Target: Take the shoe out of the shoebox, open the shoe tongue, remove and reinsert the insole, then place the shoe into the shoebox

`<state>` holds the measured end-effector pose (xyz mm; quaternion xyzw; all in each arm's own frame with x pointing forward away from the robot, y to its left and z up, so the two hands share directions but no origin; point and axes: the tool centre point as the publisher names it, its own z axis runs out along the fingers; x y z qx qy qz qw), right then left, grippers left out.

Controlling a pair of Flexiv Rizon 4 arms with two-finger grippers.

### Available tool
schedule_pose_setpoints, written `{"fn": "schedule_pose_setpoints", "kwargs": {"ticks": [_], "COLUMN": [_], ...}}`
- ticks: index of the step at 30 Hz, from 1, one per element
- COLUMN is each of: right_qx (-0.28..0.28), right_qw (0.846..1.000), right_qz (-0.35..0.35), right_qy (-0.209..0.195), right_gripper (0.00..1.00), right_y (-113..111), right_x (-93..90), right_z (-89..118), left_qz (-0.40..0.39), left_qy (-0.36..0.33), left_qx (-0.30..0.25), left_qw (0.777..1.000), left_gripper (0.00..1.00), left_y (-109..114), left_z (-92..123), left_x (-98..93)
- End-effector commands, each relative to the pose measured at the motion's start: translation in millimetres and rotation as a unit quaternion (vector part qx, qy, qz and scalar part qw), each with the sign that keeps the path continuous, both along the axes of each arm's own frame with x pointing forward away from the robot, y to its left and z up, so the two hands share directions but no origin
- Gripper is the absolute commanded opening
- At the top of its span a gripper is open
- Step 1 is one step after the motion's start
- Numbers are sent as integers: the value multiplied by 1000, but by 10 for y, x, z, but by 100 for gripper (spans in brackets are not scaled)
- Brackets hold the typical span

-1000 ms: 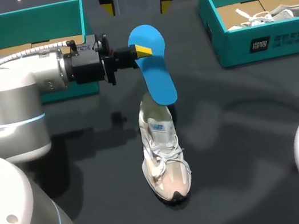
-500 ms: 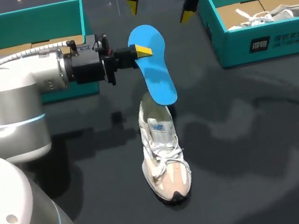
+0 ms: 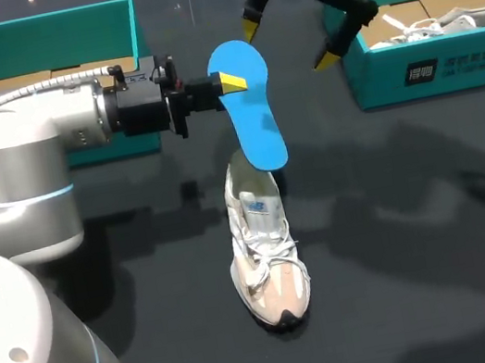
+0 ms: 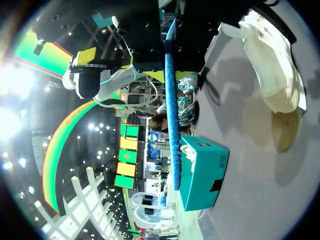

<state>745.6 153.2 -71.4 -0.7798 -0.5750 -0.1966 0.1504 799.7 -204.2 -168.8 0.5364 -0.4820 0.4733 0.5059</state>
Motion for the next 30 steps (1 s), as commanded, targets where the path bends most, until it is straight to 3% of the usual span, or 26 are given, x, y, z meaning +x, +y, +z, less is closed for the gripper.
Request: {"fn": "schedule_pose_setpoints", "kwargs": {"ticks": [1,19,30], "right_qx": [297,408,431], "right_qw": [951,906,894], "right_qz": [-2,-6,-11], "right_qy": [-86,-113,-124], "right_gripper": [100,100,100], "right_y": [-43,-184,-209], "right_x": [-3,0,2], "right_z": [-125,-435,-534], "left_qz": [0,0,0], "left_qy": [0,0,0], "left_qx": [1,1,1], "left_qw": [1000,1000,1000], "left_gripper": [0,0,0], "left_y": [5,5,5], "left_z": [-1,-1,-1], "left_x": [-8,-8,-8]}}
